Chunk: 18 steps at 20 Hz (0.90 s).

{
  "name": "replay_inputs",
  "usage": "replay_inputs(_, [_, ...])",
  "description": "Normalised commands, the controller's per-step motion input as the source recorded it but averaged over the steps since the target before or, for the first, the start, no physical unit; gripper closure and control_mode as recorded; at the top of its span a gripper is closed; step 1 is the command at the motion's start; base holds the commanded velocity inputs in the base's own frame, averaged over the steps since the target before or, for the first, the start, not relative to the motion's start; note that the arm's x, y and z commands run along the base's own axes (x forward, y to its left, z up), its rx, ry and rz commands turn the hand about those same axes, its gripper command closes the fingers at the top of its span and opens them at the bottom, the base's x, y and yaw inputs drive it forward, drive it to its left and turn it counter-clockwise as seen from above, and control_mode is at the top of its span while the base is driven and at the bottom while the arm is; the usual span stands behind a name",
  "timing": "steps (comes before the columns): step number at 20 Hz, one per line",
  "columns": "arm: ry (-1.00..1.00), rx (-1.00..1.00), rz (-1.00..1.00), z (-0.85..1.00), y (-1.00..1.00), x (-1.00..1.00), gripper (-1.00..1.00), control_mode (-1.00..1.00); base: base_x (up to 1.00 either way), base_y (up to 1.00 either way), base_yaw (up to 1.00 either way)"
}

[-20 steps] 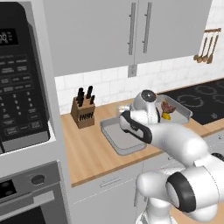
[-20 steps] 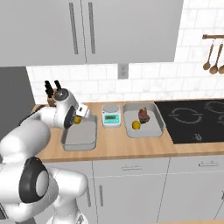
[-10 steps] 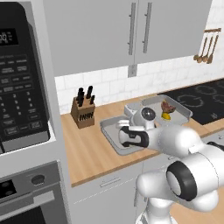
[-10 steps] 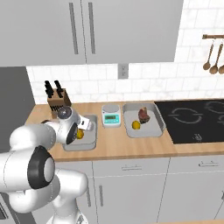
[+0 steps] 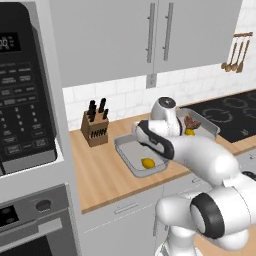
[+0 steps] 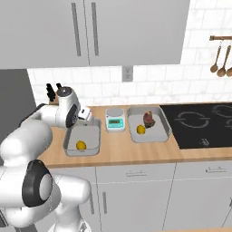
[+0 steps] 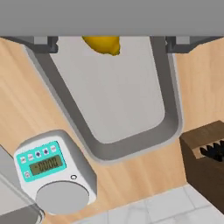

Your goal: Place one lemon and one steak in each tupperware on the nearby counter, to pack two identical lunches.

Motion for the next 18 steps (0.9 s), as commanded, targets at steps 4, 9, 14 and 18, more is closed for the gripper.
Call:
replay_inputs(4, [0.06, -0.02, 0.07, -0.03, 0.00, -1.00, -1.00, -1.00, 0.00, 0.00, 0.00])
replay_inputs(9, [-0.03, -0.03, 0.07, -0.25, 0.00, -1.00, -1.00, -1.00, 0.00, 0.00, 0.00])
replay_inputs(14, [0.00, 0.00, 0.00, 0.00, 0.00, 0.00, -1.00, 1.00, -1.00, 0.00, 0.16])
replay_inputs(18, [0.00, 0.00, 0.00, 0.00, 0.00, 0.00, -1.00, 1.00, -1.00, 0.00, 0.40])
